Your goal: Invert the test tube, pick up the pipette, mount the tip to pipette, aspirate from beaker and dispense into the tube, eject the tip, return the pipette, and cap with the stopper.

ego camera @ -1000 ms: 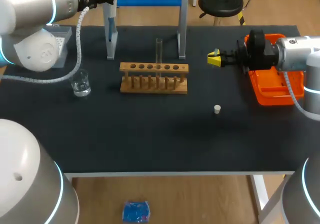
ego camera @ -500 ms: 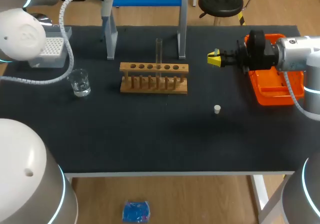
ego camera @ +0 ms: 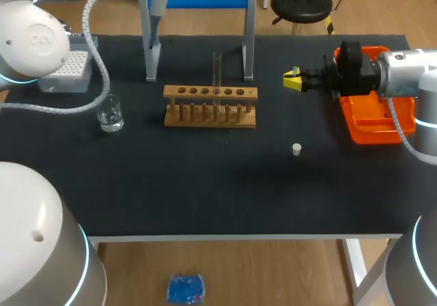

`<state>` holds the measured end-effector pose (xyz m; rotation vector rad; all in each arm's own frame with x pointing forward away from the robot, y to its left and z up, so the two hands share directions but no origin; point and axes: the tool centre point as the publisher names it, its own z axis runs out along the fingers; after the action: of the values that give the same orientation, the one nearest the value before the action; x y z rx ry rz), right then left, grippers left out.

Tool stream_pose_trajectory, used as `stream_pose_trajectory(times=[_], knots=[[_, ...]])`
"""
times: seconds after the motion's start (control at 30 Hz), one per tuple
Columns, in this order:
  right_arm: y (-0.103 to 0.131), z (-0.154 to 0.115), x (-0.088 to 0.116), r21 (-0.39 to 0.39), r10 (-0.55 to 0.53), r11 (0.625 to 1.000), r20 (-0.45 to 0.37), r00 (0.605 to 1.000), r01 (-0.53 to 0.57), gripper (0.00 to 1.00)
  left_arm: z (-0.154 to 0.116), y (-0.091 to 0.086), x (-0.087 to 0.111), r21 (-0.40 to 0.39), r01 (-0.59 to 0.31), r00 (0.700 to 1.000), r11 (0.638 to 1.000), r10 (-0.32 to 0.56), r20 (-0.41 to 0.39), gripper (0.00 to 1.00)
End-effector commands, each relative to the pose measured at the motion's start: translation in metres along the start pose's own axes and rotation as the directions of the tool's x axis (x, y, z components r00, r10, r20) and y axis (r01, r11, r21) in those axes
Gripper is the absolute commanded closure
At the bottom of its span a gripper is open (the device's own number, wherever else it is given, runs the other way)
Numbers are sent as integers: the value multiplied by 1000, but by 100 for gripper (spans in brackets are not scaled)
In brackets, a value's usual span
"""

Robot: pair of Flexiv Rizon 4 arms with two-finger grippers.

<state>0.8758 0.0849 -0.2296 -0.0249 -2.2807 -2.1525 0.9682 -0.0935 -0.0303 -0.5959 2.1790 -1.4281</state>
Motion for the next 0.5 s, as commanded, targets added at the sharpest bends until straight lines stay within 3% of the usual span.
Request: stream_pose_trajectory(times=[0.03, 0.27, 0.5], knots=[[0, 0, 0, 2, -1, 1000, 1, 1000, 1, 100, -18, -19, 21, 152, -88, 982, 984, 111, -150, 100], [0, 0, 0, 2, -1, 1000, 1, 1000, 1, 100, -35, -50, 55, 280, -117, 952, 953, 188, -242, 100], [0, 0, 0, 2, -1, 1000, 1, 1000, 1, 100, -40, -64, 80, 313, -111, 912, 943, 222, -344, 100]])
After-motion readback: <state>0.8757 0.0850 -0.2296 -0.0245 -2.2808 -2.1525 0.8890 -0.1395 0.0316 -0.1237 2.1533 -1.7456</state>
